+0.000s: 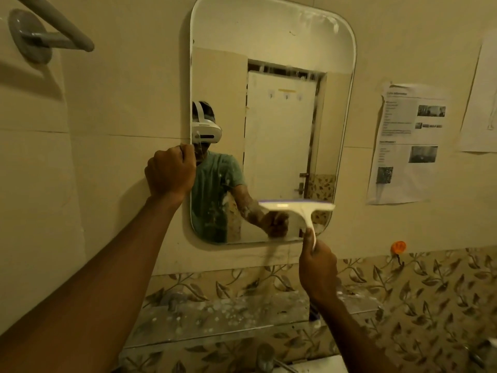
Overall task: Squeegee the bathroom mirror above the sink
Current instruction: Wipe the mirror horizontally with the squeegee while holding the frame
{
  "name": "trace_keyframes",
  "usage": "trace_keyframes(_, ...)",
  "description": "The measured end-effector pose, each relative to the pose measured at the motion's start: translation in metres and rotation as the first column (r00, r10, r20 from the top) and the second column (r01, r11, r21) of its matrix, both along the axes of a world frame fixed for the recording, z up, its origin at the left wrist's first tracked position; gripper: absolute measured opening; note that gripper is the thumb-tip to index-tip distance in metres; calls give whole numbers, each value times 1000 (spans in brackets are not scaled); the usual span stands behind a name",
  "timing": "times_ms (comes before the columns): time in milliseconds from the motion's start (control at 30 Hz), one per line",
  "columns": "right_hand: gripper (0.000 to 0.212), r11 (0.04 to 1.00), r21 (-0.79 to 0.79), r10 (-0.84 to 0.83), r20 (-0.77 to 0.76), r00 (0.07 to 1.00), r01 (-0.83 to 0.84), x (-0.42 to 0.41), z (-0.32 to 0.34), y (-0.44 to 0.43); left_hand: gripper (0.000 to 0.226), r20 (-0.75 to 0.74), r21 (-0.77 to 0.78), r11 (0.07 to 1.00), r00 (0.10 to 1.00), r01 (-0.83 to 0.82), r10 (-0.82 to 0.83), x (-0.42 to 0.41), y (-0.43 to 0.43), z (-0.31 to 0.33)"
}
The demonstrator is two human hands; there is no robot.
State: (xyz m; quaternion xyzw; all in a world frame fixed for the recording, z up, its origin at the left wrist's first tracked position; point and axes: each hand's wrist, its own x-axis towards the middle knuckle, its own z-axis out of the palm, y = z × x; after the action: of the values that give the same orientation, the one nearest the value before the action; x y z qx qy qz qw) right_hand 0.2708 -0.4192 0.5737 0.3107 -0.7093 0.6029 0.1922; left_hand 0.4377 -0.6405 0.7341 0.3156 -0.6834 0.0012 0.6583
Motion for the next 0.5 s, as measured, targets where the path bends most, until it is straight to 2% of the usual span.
trace_keyframes(100, 55, 998, 51, -33, 13, 999, 32, 2, -13, 8, 56, 22, 9, 1000, 1000, 5, -6, 1, 2, 2)
trace_keyframes(200, 55, 999, 42, -10, -21, 1000, 11, 1, 15, 14, 54, 128, 61, 998, 991, 18, -26, 8, -1, 14)
trace_keyframes(300, 54, 994, -89, 49, -72, 996, -55, 1, 82, 9, 52, 309, 134, 991, 951, -27, -16, 16, -2, 37)
trace_keyframes(367, 50, 983, -158, 75, -108, 991, -92, 2, 139, 0, 55, 367, 106, 991, 930, -76, 32, 20, 0, 51)
trace_keyframes(433, 43, 967, -210, 120, -124, 985, -144, 4, 194, -10, 55, 335, 32, 995, 939, -97, 81, 20, 3, 64)
trace_keyframes(500, 37, 946, -261, 154, -160, 975, -192, 7, 240, -18, 52, 253, 21, 997, 965, -78, 70, 18, 6, 80)
